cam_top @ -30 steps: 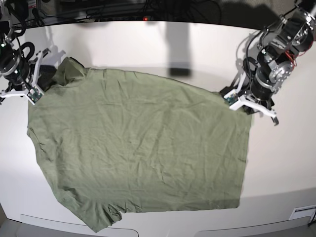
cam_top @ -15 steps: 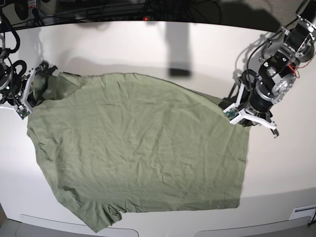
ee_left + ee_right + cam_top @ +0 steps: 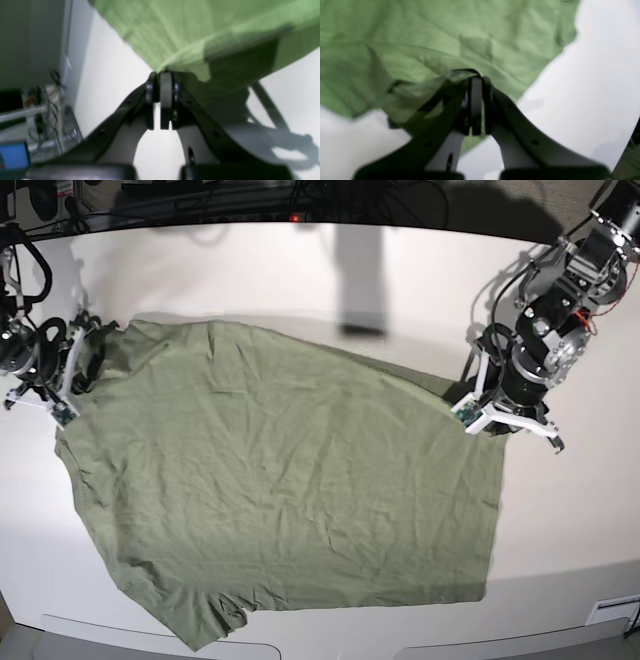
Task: Fold the T-shirt properly
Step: 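Lift the shirt edge with both grippers and lay it back down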
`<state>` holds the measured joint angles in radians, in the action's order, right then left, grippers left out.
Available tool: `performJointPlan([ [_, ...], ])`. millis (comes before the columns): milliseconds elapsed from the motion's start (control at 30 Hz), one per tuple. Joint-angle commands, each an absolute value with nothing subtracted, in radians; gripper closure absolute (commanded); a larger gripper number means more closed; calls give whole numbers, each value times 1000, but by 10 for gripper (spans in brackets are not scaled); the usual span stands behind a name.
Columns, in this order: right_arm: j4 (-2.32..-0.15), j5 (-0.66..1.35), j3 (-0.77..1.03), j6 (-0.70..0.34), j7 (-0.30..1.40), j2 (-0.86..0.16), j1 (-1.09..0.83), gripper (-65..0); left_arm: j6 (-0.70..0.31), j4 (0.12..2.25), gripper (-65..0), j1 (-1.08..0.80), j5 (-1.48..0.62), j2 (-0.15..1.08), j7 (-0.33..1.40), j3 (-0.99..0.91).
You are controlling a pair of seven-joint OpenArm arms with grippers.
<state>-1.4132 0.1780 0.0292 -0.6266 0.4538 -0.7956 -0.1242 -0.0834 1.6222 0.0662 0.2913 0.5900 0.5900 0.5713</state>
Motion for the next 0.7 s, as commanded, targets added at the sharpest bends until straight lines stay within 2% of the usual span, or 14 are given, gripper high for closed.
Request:
performJointPlan([
  [0,-1426,180,17,-610,438,-823,-87,0,-48,1610,0,83,326,593,566,564],
  [100,-1426,180,-39,-611,444,-823,-31,0,-5,1563,0,83,367,575,552,564],
  [300,-1398,195,-80,-600,443,-822,61,0,-3,1559,0,84,366,560,545,564],
  [667,-1077,168,-116,-614,441,-728,309,0,-3,1548,0,86,366,561,549,564],
])
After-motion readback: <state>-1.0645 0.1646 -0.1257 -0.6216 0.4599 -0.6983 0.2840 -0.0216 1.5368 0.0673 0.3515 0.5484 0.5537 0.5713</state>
